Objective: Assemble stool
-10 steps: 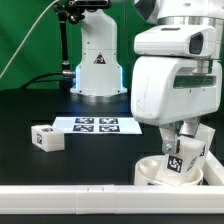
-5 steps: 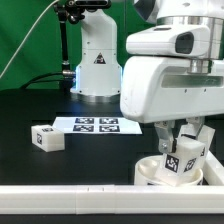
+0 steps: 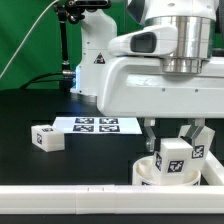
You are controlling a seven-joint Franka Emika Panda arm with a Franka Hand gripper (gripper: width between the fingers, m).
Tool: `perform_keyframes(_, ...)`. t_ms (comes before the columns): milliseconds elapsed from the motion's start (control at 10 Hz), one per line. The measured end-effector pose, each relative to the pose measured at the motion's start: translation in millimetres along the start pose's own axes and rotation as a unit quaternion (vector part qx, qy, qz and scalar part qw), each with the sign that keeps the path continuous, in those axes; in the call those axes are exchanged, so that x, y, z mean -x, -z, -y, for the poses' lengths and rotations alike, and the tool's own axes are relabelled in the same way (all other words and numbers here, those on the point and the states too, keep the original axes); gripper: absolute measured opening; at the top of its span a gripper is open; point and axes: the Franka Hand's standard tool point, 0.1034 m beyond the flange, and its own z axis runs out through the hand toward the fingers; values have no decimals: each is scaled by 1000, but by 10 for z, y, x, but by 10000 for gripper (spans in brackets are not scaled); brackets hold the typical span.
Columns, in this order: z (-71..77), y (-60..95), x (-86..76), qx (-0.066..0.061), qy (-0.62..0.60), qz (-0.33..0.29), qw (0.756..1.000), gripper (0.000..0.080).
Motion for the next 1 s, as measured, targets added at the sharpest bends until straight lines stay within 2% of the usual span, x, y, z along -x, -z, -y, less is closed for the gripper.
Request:
perform_keyframes(400,120,-7,13,-7,-180,0,984,346)
perform_keyframes(500,144,-9,18,-9,-231,1,973,345)
perform_keyframes(800,108,-9,39,-1,-323,4,946,346)
perform_keyframes(1000,57,-11,55,5,-391,6,920,346)
